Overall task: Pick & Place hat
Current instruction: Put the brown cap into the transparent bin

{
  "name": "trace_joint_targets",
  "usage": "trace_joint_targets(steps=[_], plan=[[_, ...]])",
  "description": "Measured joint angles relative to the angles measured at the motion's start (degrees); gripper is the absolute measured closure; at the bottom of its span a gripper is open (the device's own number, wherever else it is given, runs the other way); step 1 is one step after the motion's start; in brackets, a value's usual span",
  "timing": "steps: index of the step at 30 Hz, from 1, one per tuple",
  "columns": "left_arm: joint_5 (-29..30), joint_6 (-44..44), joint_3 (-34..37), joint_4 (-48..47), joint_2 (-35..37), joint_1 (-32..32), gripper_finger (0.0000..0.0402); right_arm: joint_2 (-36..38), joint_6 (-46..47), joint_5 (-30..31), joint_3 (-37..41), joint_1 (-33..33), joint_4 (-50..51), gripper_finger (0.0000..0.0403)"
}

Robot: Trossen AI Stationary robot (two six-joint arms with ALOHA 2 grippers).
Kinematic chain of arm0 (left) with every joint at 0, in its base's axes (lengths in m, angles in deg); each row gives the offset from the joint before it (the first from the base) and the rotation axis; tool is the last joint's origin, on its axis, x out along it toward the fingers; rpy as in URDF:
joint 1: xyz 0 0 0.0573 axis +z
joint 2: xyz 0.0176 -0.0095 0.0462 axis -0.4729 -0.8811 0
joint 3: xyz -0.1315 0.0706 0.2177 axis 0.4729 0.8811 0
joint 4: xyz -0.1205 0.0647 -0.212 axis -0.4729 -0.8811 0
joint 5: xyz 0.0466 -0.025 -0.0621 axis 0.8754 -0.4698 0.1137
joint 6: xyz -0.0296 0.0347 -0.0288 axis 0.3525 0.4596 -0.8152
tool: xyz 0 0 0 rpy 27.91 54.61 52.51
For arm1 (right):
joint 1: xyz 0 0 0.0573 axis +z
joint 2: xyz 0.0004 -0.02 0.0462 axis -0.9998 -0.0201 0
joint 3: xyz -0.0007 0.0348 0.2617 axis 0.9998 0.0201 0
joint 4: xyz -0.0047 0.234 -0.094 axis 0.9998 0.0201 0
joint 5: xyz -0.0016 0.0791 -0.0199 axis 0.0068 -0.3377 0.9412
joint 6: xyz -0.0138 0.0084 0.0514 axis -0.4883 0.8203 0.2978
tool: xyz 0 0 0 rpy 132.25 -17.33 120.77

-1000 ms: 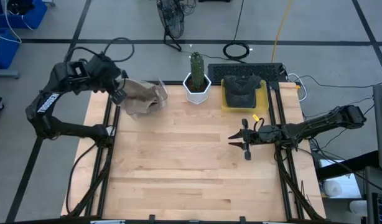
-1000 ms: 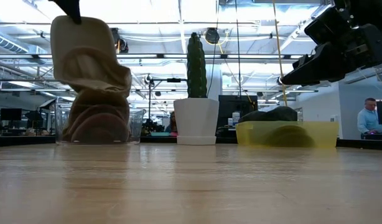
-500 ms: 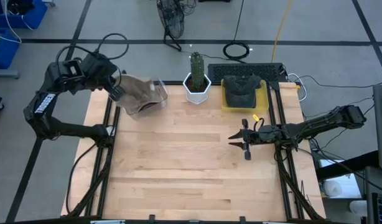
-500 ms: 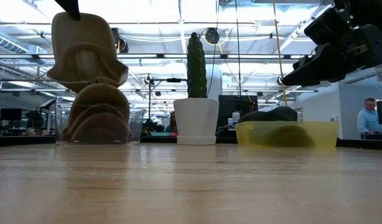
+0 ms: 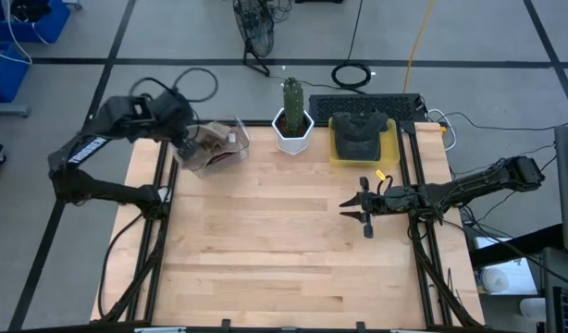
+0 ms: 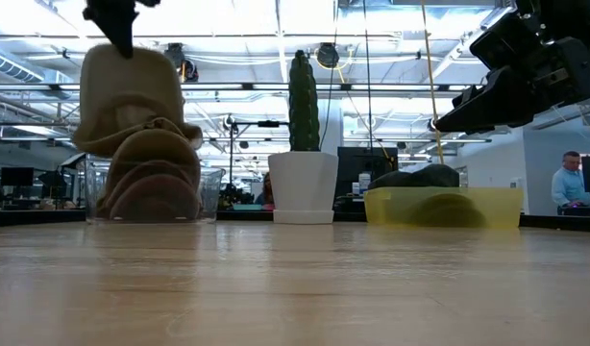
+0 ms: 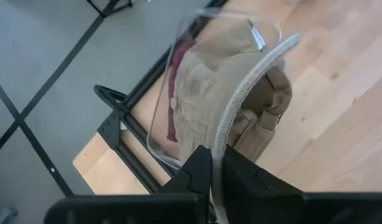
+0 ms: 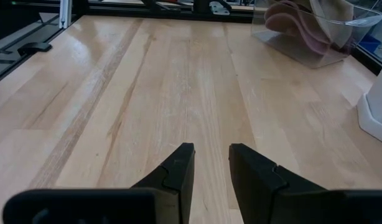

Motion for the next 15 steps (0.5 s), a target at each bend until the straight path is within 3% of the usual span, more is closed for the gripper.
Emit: trace_joint_targets(steps=[4, 7, 11, 15], plan=[[0.7, 0.4, 5.9, 3.0, 0.0, 0.0, 0.0362, 0.0, 0.0, 0.0, 0.0, 0.0, 0.0, 0.0314], [2.1, 0.4, 9.7, 6.9, 0.0, 0.0, 0.0376, 0.0, 0.0, 0.0, 0.0, 0.0, 0.0, 0.0314], [2.4, 1.1, 12.0, 11.8, 0.0, 0.2, 0.0389, 0.0, 0.0, 0.0, 0.0, 0.0, 0.0, 0.0314], [1.5, 2.0, 12.5, 14.3, 0.0, 0.2, 0.0367, 0.0, 0.0, 0.0, 0.0, 0.0, 0.0, 0.0314]])
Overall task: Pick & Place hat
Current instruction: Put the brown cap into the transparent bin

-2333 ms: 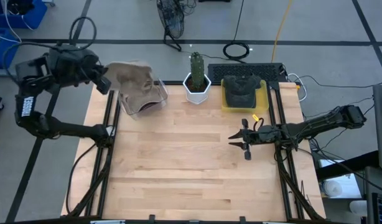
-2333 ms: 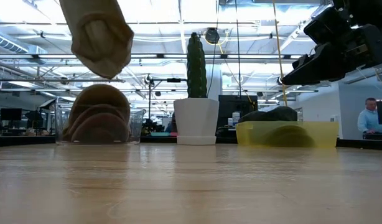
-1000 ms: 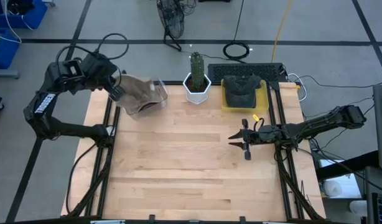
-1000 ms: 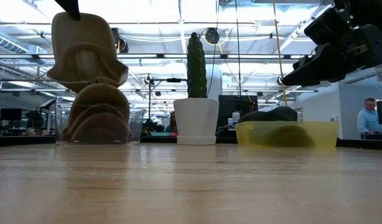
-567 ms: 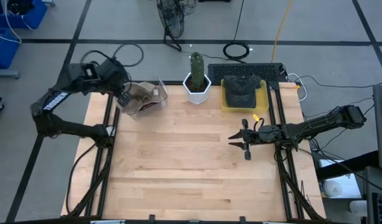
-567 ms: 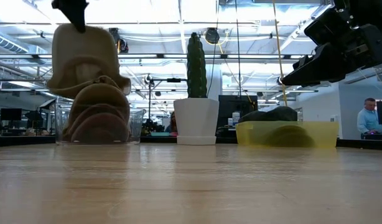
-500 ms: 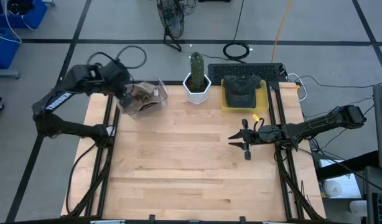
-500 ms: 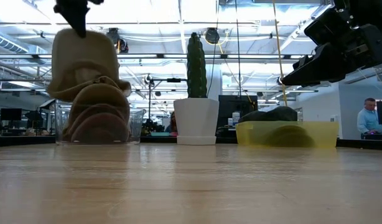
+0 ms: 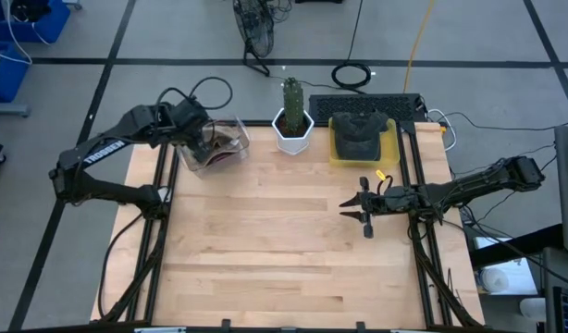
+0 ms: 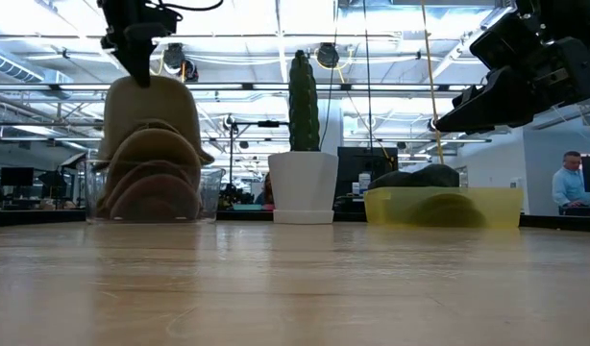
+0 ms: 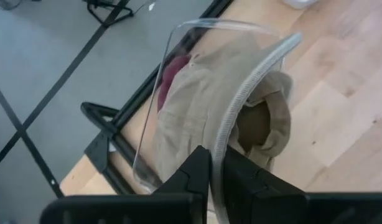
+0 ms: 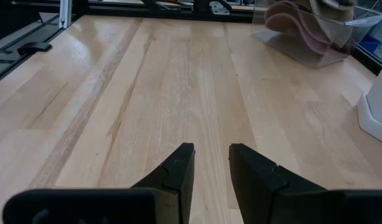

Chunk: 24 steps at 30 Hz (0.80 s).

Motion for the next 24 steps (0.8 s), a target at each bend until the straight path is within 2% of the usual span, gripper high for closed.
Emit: trace_joint_targets(steps=[3, 7, 10, 14, 20, 24], plan=[[-1.4, 0.0, 0.0, -0.1, -0.1, 0.0, 0.0362, 0.0, 0.0, 0.0, 0.0, 0.0, 0.0, 0.0314], [-3.2, -0.1, 0.0, -0.7, -0.2, -0.2, 0.0387, 0.0, 0.0, 0.0, 0.0, 0.0, 0.4, 0.0314], [-3.7, -1.1, 1.2, 0.8, -0.4, -1.1, 0.0386, 0.0, 0.2, 0.0, 0.0, 0.0, 0.5, 0.0314], [-4.5, -0.5, 7.5, 6.1, -0.5, -2.8, 0.0366, 0.0, 0.3, 0.0, 0.0, 0.0, 0.5, 0.0314], [-2.0, 0.7, 19.0, 13.4, -0.4, -4.1, 0.0389, 0.0, 0.2, 0.0, 0.0, 0.0, 0.5, 0.0314], [0.9, -0.1, 22.0, 15.4, -0.3, -5.2, 0.0377, 0.0, -0.1, 0.0, 0.0, 0.0, 0.3, 0.0314]])
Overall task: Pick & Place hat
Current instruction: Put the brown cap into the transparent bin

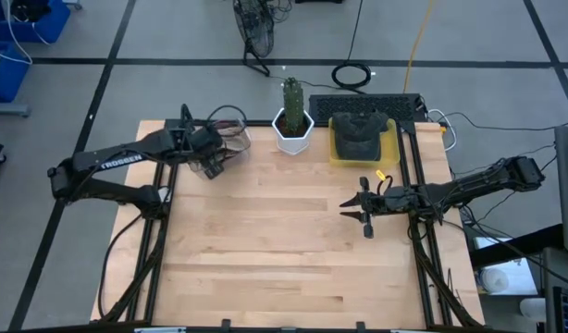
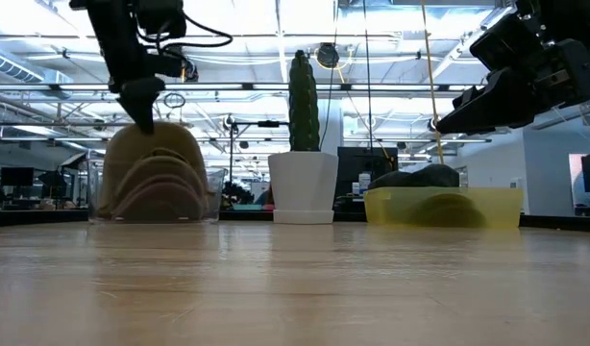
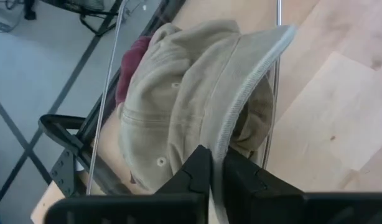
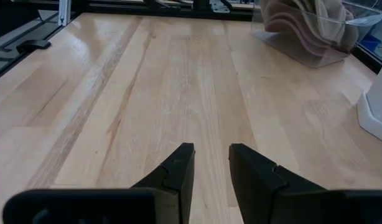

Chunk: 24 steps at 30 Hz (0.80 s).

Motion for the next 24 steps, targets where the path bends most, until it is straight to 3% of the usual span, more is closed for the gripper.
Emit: trace_joint_targets(steps=[5, 10, 17, 24], plan=[[4.2, 0.0, 0.8, 3.6, -0.5, -2.4, 0.0357, 0.0, 0.0, 0.0, 0.0, 0.0, -0.4, 0.0314], [5.3, 0.9, 1.3, 7.1, -1.0, -3.6, 0.0389, 0.0, 0.3, 0.0, 0.0, 0.0, -0.4, 0.0314], [9.1, 0.0, 4.5, 7.6, -2.2, -4.3, 0.0365, 0.0, 0.2, 0.0, 0.0, 0.0, -0.3, 0.0314], [13.3, 0.1, 1.1, 6.9, -1.0, -6.2, 0.0390, 0.0, -0.1, 0.0, 0.0, 0.0, -0.4, 0.0314]])
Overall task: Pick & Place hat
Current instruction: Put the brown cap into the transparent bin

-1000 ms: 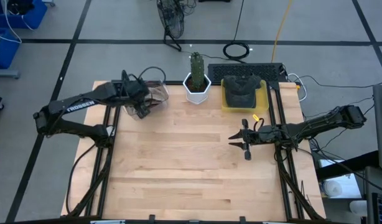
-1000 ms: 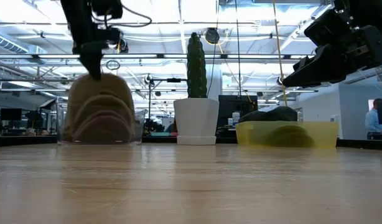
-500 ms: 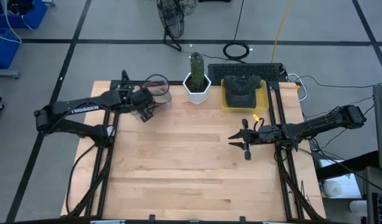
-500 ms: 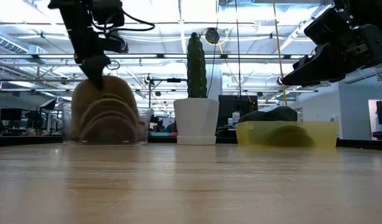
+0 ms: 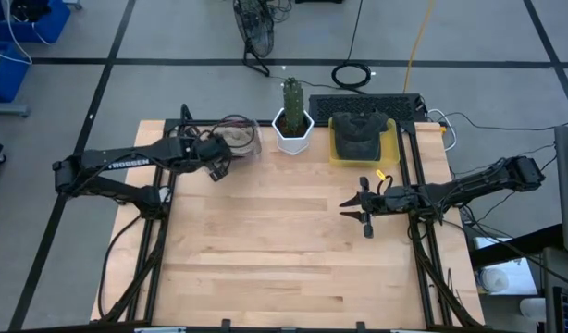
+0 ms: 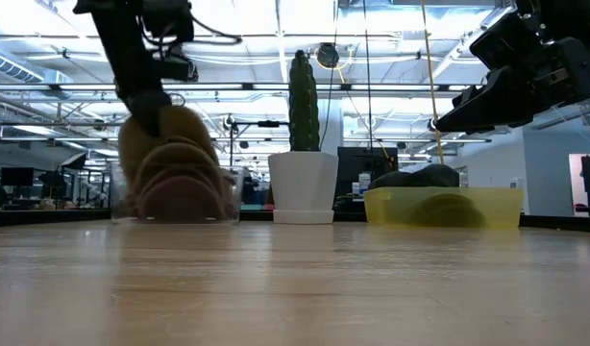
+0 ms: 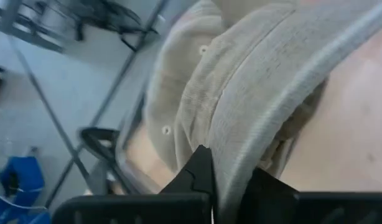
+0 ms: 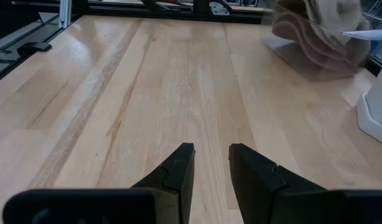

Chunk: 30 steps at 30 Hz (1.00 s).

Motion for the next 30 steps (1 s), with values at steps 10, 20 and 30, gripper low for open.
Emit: trace_joint_targets(steps=[10, 20, 30], plan=[[5.3, 0.1, -0.9, 1.0, -2.0, -1.3, 0.0391, 0.0, 0.4, -0.1, 0.0, 0.0, 0.0, 0.0314], [6.0, 1.6, -1.1, 8.4, -11.1, -1.1, 0.0380, 0.0, 0.4, 0.0, 0.0, 0.0, 0.0, 0.0314], [6.4, 2.4, -1.1, 12.6, -19.5, -0.5, 0.0356, 0.0, 0.4, -0.1, 0.0, 0.0, 0.0, 0.0314]])
